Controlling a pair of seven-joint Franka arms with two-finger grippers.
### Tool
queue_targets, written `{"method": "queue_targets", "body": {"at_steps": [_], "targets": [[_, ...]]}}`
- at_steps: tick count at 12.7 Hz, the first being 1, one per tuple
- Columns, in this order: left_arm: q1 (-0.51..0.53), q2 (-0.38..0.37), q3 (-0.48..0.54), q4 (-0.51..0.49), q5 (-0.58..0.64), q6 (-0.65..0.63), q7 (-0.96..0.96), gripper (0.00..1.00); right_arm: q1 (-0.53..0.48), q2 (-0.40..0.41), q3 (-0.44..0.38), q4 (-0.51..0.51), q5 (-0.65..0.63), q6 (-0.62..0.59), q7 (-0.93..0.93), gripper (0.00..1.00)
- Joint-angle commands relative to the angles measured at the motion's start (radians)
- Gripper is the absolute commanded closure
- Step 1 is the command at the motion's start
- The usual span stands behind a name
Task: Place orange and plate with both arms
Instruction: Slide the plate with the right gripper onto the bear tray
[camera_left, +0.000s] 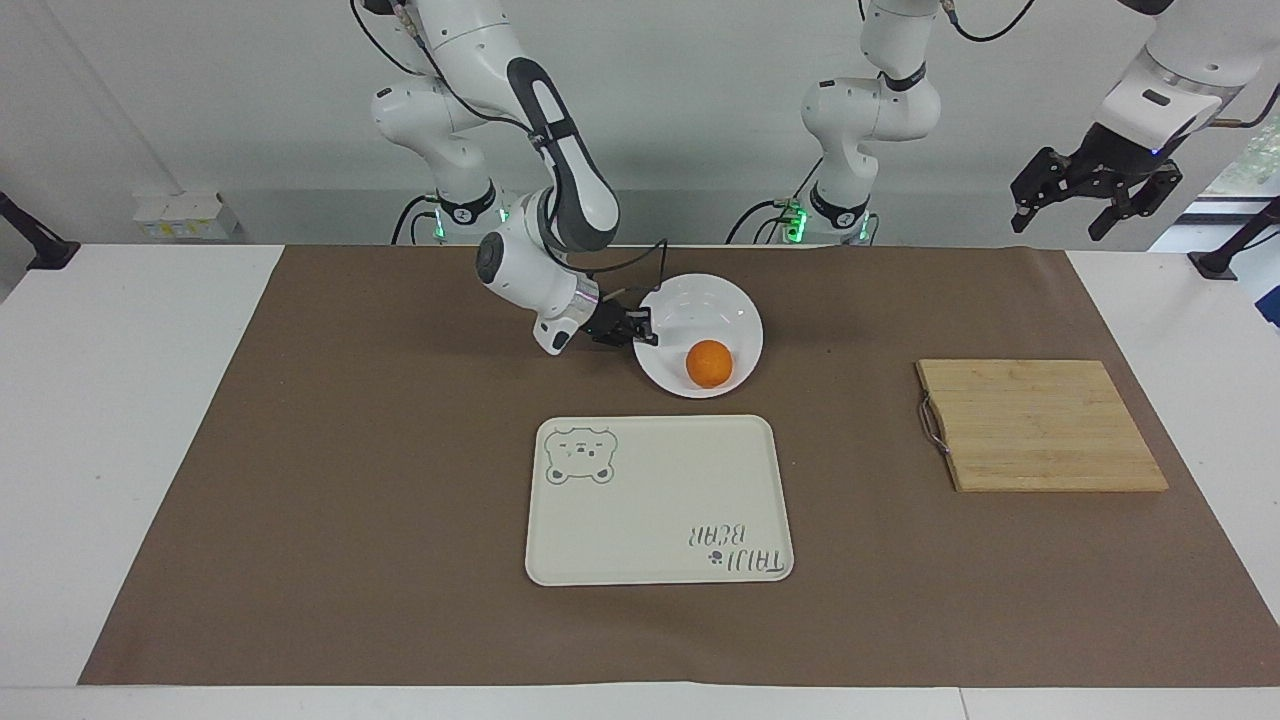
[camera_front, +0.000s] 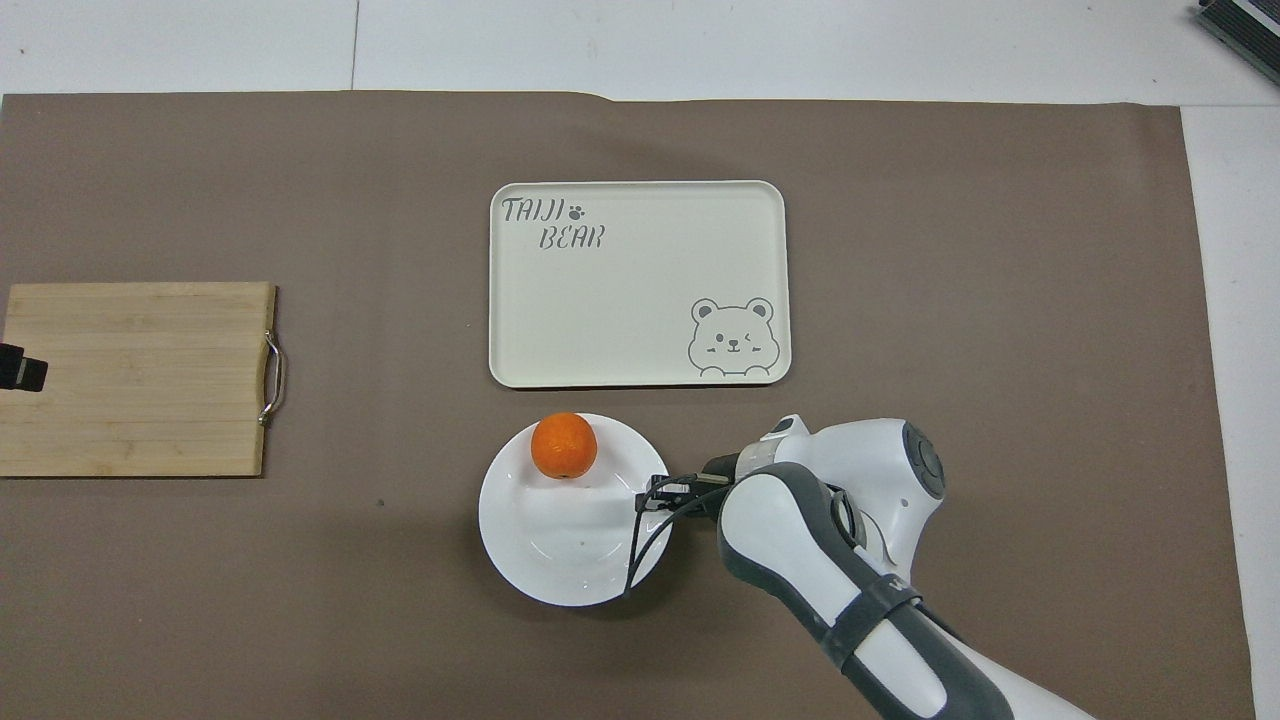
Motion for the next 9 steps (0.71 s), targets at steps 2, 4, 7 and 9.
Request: {"method": "queue_targets", "body": {"at_steps": [2, 4, 7, 9], "targets": [[0.013, -0.008, -0.008, 0.000, 0.014, -0.017, 0.007, 0.00, -0.052, -0.020, 0.000, 0.013, 0.038, -0.033, -0.139, 1.00], [0.013, -0.008, -0.008, 0.000, 0.014, -0.017, 0.007, 0.00, -0.071, -0.031, -0.001, 0.043, 0.038, -0.036, -0.150, 1.00], [0.013, -0.008, -0.008, 0.000, 0.014, -0.015, 0.007, 0.00, -0.133, -0.031, -0.005, 0.111, 0.033, -0.122, -0.139, 1.00], [0.013, -0.008, -0.008, 0.000, 0.014, -0.015, 0.009, 0.00, -0.169, 0.003, -0.006, 0.170, 0.020, -0.136, -0.133, 1.00]]}}
